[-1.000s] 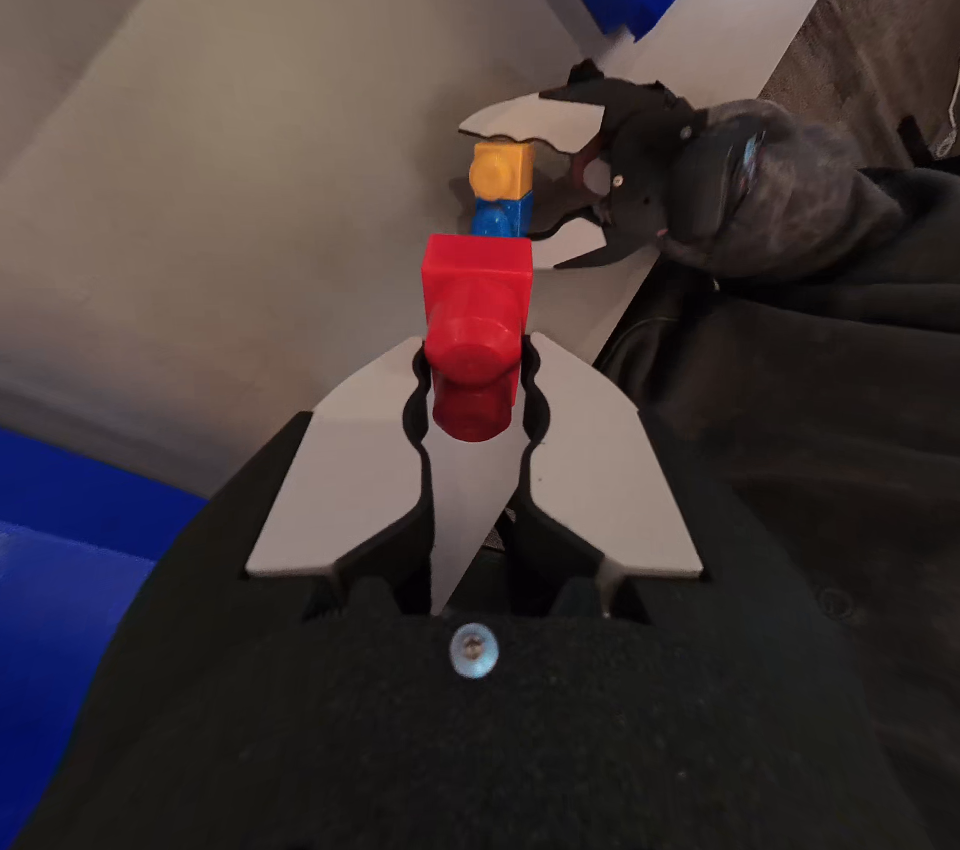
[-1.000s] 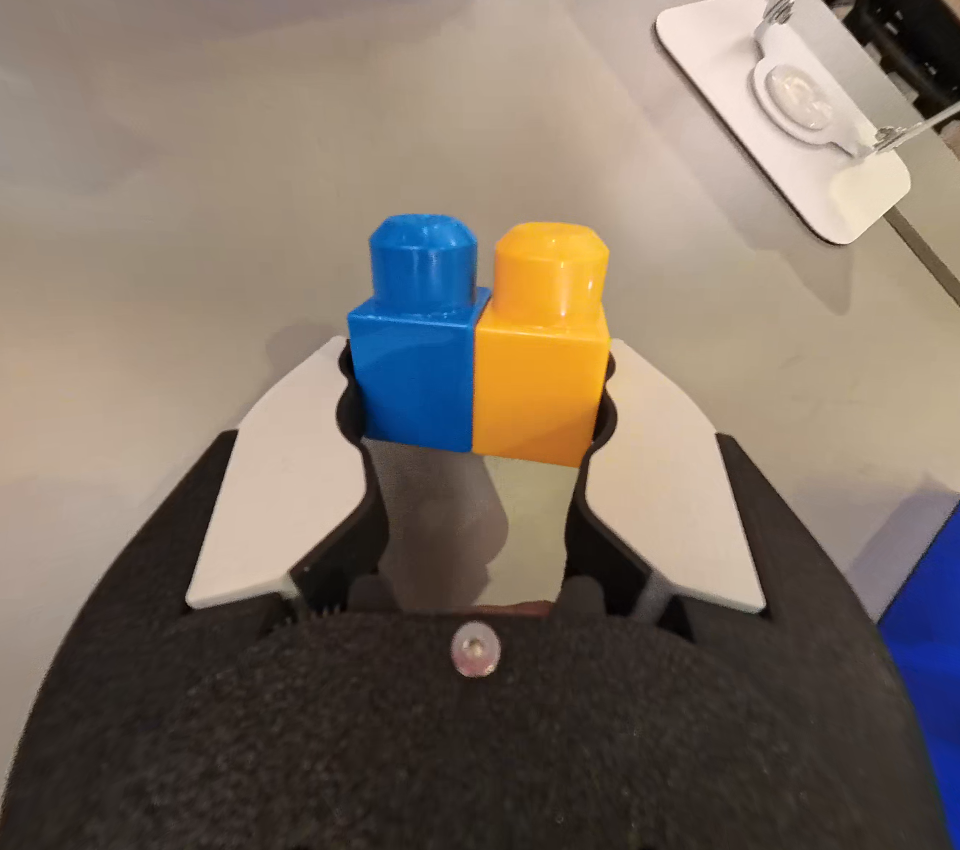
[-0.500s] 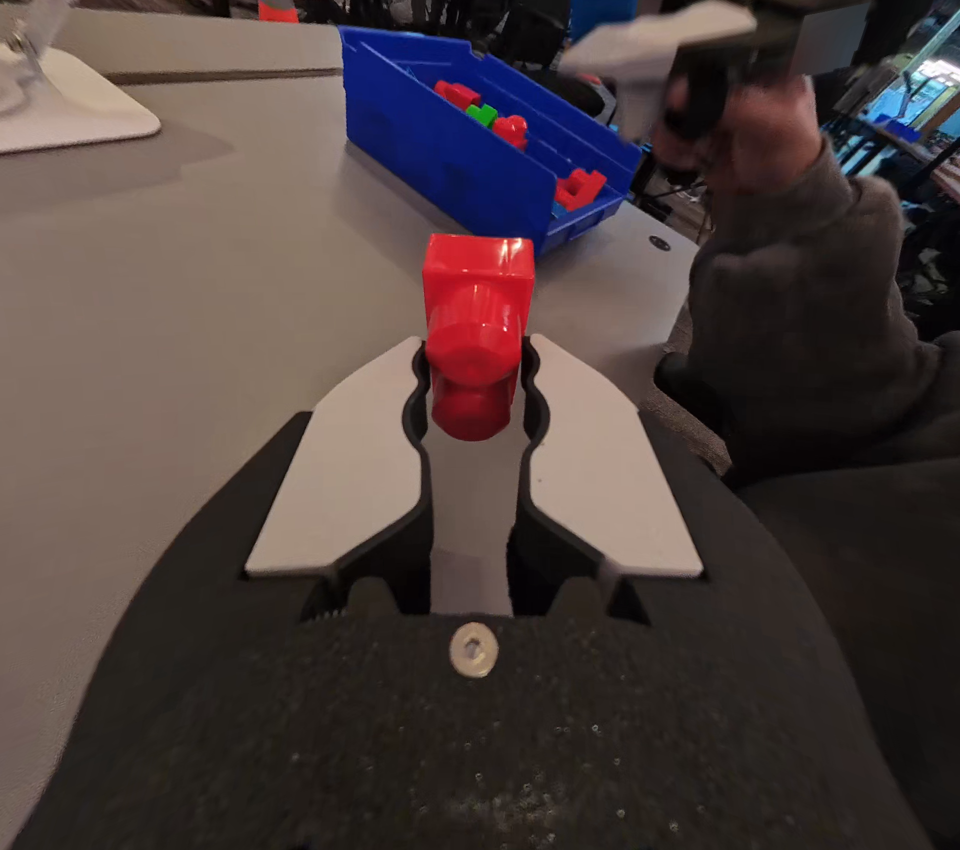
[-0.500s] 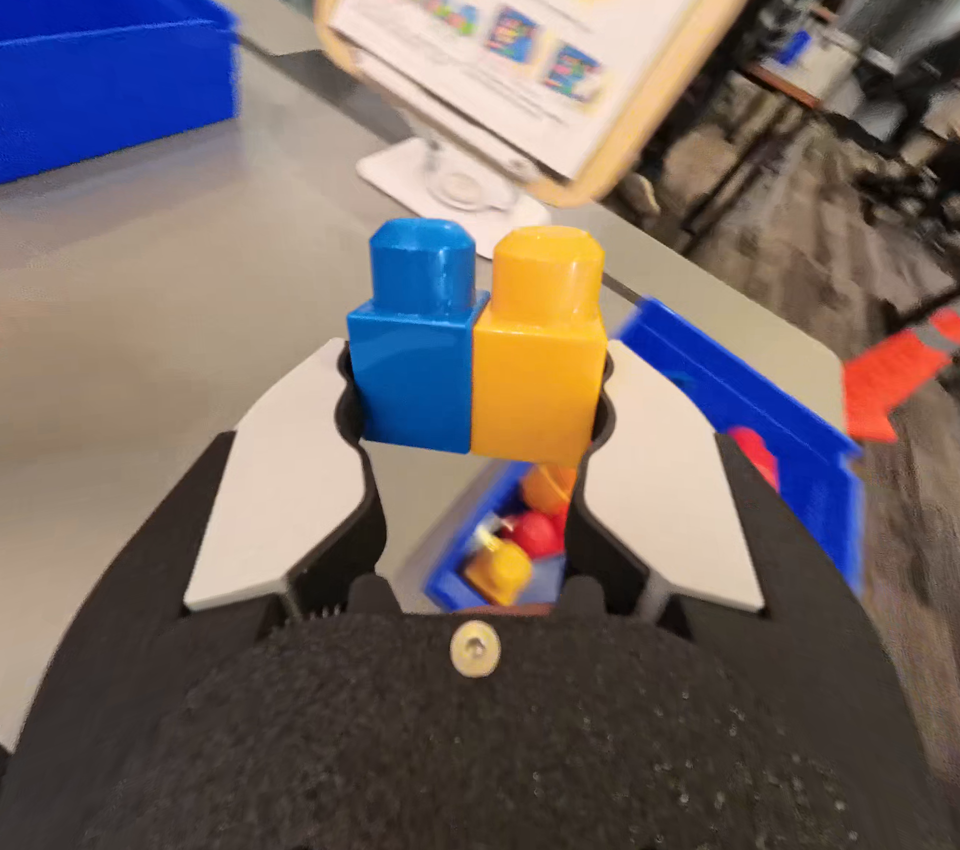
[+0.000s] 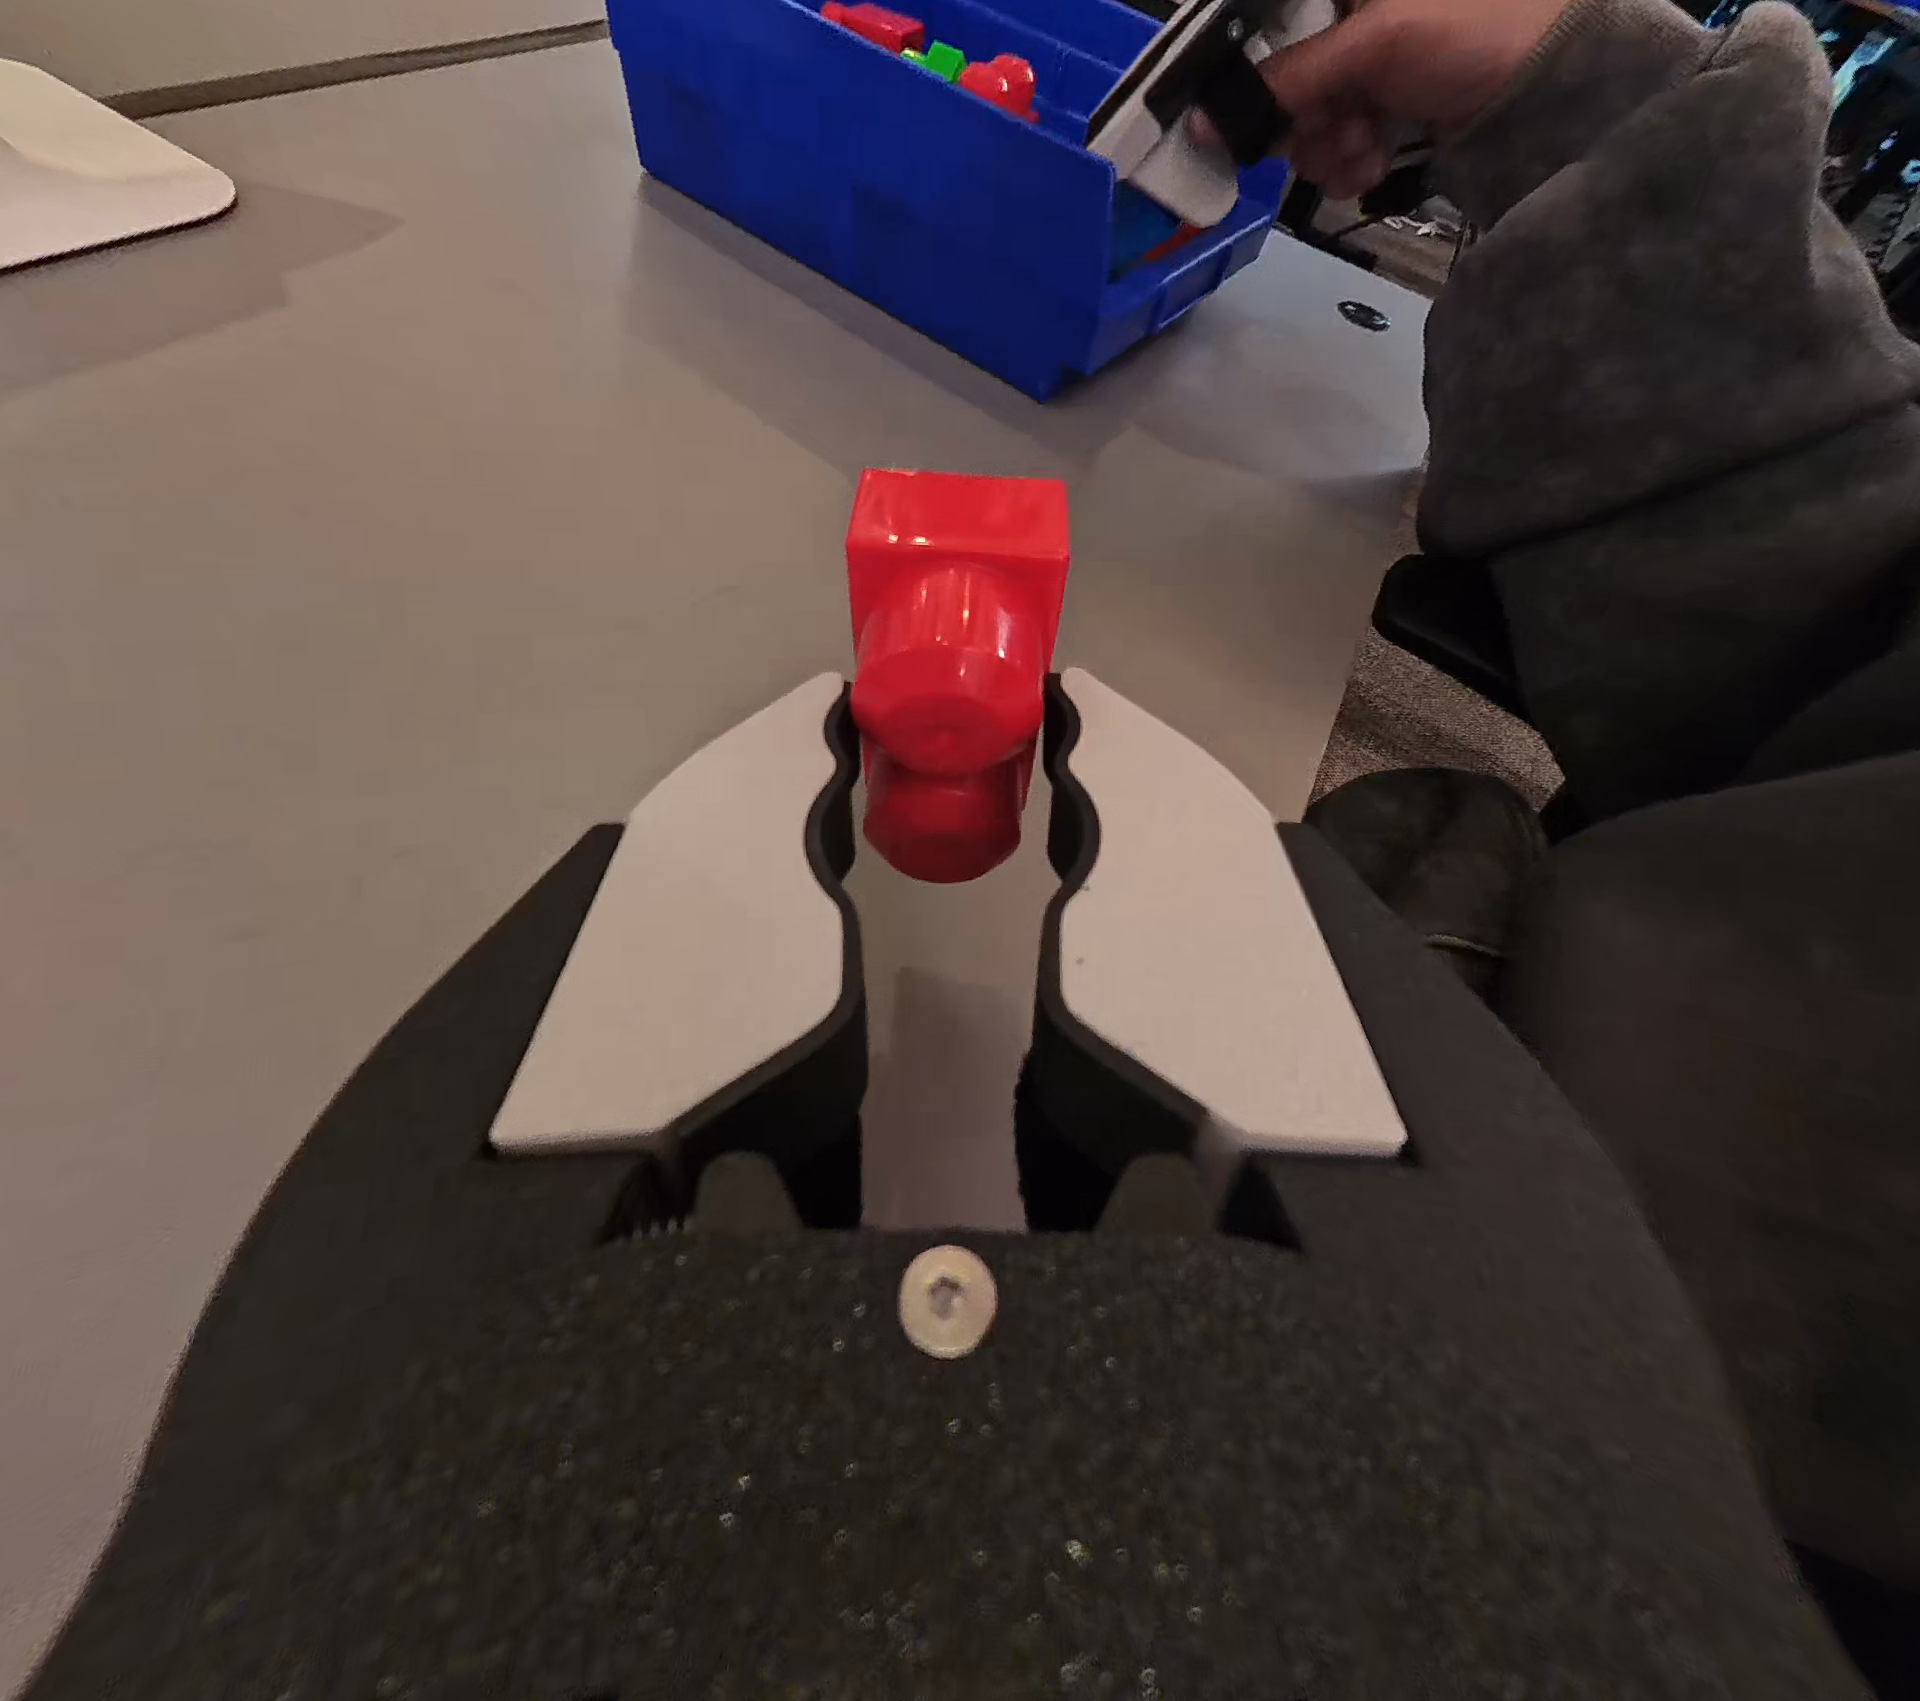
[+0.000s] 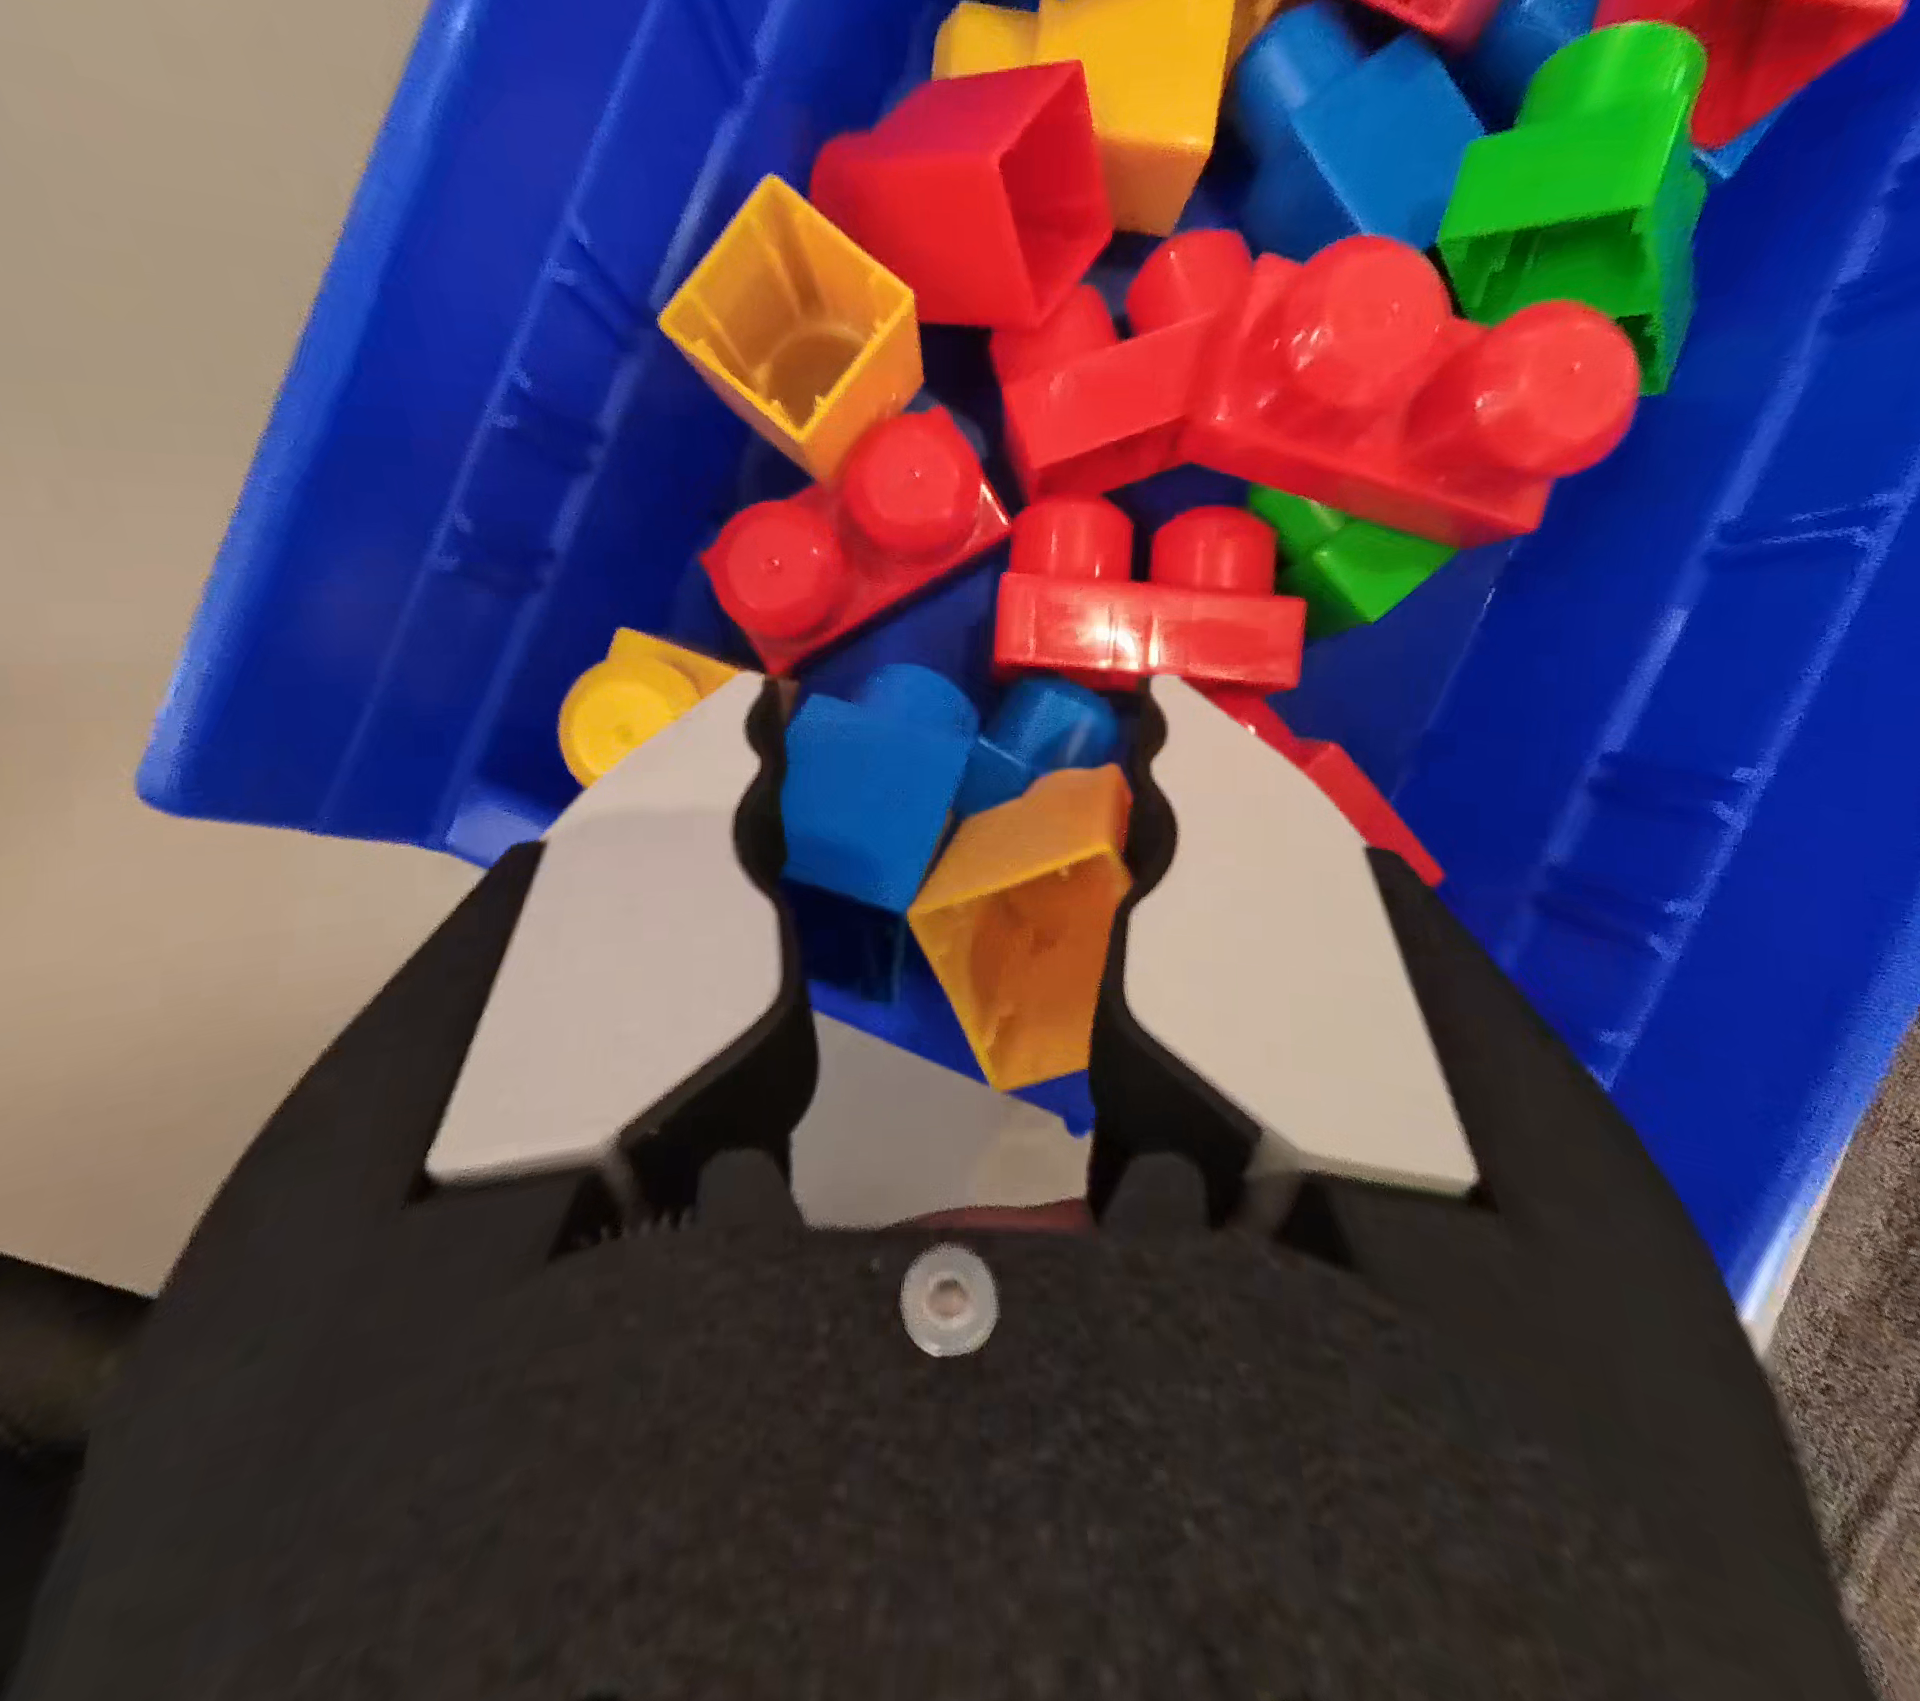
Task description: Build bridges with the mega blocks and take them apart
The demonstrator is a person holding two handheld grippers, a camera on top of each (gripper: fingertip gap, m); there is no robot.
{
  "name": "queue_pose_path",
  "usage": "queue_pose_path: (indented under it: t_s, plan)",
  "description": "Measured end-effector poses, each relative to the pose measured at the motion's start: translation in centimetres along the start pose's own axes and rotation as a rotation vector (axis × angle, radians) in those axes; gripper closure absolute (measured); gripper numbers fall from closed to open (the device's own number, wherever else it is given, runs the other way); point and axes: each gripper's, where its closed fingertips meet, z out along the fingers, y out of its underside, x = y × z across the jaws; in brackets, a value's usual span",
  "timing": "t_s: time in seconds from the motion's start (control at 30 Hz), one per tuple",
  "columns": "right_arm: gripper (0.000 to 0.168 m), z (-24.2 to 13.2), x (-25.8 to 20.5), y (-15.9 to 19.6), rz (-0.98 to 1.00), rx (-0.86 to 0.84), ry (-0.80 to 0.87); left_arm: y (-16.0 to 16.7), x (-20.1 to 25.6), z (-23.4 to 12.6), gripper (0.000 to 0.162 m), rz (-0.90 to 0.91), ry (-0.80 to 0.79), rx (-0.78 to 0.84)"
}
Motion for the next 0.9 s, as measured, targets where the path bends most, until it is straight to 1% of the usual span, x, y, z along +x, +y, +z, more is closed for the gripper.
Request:
queue_pose_path:
  t_s: [0.07,0.1,0.17,0.23,0.3,0.37,0.43,0.5,0.57,0.63,0.77,0.83,0.9]
  plan:
    - [0.111,0.2,0.1,-0.2,-0.014,0.003,0.02,0.2,0.2,0.1,0.129,-0.014,0.017,-0.003]
    - [0.11,0.3,0.2,-0.1,-0.013,-0.002,0.02,0.3,0.4,0.1,0.129,-0.018,0.025,-0.011]
    - [0.108,0.5,0.3,-0.2,-0.01,0.011,0.015,0.5,0.4,0.2,0.129,-0.008,0.019,-0.02]
    - [0.101,-0.1,0.5,-0.7,-0.005,0.047,0.021,0.6,0.6,0.3,0.129,0.013,0.015,-0.033]
    - [0.101,-2.8,0.3,-2.6,0.0,0.181,0.013,0.5,0.6,0.3,0.129,0.027,0.001,-0.029]
    - [0.099,-7.3,-0.5,-5.1,-0.006,0.379,0.003,0.6,0.7,0.3,0.129,0.031,0.005,-0.034]
    - [0.1,-12.0,-2.0,-6.8,-0.028,0.559,-0.019,0.6,0.6,0.4,0.129,0.029,-0.001,-0.037]
    - [0.101,-15.3,-4.8,-7.4,-0.08,0.671,-0.093,0.8,0.4,0.5,0.129,0.022,-0.004,-0.04]
    - [0.103,-16.9,-7.8,-7.4,-0.133,0.719,-0.172,0.9,0.4,0.6,0.129,0.014,0.001,-0.047]
    - [0.104,-16.9,-10.3,-7.1,-0.18,0.705,-0.226,0.9,0.5,0.6,0.129,0.016,0.001,-0.049]
    - [0.105,-15.1,-13.7,-6.3,-0.279,0.636,-0.275,1.0,0.5,0.7,0.129,0.035,-0.003,-0.069]
    - [0.107,-14.2,-14.9,-6.1,-0.297,0.604,-0.31,1.1,-0.9,0.8,0.129,0.046,-0.047,-0.149]
    - [0.107,-13.4,-16.1,-6.0,-0.32,0.577,-0.337,1.1,-3.2,1.0,0.129,0.023,-0.086,-0.319]
